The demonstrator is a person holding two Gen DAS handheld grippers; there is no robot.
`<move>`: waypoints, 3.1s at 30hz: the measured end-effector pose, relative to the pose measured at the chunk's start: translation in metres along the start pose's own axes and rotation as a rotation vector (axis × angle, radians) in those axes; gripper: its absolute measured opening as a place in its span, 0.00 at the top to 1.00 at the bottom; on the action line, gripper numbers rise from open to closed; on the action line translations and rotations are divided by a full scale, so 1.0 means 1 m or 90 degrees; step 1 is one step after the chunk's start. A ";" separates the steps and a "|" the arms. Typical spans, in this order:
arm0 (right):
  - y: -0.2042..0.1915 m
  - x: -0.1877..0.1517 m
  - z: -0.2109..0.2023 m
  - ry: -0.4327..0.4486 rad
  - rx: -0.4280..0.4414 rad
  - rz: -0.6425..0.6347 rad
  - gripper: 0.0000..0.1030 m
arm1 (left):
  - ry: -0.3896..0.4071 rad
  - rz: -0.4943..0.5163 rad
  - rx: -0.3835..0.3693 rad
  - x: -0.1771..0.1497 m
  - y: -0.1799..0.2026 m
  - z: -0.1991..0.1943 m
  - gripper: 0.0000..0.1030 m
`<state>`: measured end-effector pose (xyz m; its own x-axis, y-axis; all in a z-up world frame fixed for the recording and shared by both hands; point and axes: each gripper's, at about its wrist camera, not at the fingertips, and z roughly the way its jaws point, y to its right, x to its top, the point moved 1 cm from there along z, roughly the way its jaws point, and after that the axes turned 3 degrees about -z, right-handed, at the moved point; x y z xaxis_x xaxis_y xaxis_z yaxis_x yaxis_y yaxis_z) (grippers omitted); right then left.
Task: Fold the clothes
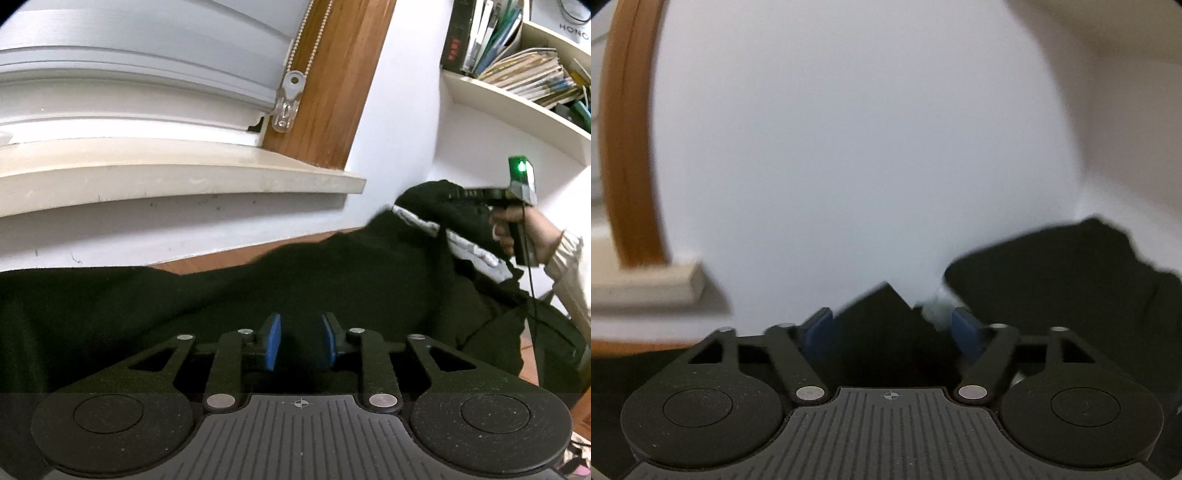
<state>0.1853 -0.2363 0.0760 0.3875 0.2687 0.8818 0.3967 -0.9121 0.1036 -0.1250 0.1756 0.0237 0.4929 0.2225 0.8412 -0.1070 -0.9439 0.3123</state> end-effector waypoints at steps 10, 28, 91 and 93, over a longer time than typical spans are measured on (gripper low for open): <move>-0.037 -0.064 0.021 -0.092 0.169 -0.032 0.19 | -0.008 -0.008 0.019 0.000 -0.002 0.002 0.63; -0.051 -0.091 0.013 -0.116 0.187 -0.057 0.00 | -0.051 -0.028 0.083 -0.010 -0.006 0.001 0.43; -0.055 -0.092 0.009 -0.116 0.187 -0.060 0.00 | 0.002 0.000 0.363 0.006 -0.072 -0.196 0.38; -0.055 -0.092 0.009 -0.116 0.187 -0.060 0.00 | 0.003 -0.020 0.396 -0.001 -0.078 -0.230 0.35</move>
<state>0.1349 -0.2082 -0.0152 0.4695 0.4224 0.7753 0.6500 -0.7597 0.0202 -0.3159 0.3055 0.1002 0.4832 0.2520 0.8385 0.4317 -0.9017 0.0222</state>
